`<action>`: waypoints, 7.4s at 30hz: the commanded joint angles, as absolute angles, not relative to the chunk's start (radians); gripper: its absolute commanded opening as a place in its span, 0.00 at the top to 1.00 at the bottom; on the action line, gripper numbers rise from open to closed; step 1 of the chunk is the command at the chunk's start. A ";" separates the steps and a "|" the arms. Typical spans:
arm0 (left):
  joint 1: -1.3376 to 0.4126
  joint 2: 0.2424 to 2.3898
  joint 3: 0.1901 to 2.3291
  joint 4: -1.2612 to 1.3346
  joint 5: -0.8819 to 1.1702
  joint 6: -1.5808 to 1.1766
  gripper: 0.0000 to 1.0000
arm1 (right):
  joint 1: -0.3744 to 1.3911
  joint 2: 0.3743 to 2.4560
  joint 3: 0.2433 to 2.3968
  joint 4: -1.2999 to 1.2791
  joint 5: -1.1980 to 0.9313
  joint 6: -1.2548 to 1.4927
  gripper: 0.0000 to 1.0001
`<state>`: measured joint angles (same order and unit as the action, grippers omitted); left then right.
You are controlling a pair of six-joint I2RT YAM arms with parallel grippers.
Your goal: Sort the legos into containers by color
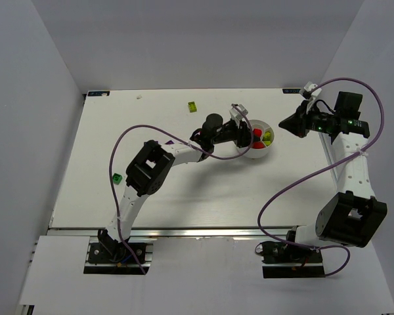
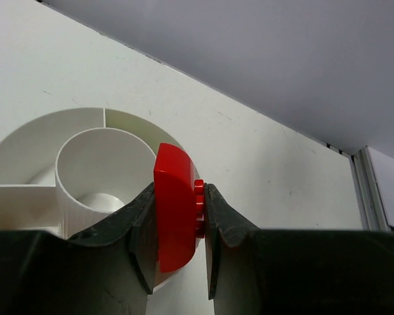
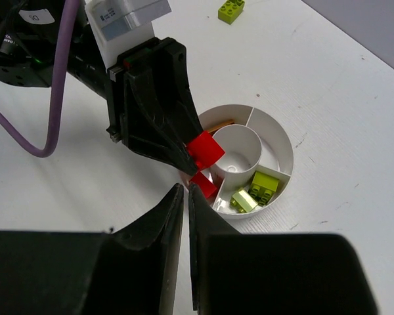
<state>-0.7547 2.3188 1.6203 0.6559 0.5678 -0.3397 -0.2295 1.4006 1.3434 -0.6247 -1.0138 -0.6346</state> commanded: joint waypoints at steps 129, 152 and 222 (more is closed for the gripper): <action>-0.692 0.662 0.638 -0.259 -0.109 -0.761 0.33 | 0.818 1.991 1.740 -0.983 -0.890 -1.112 1.00; -0.707 0.836 0.554 0.270 0.430 -0.508 0.36 | 0.698 1.815 1.637 -1.307 -1.089 -1.160 1.00; -0.649 1.291 1.078 0.281 0.425 -0.500 1.00 | 0.140 1.568 1.532 -0.960 -0.899 -0.858 1.00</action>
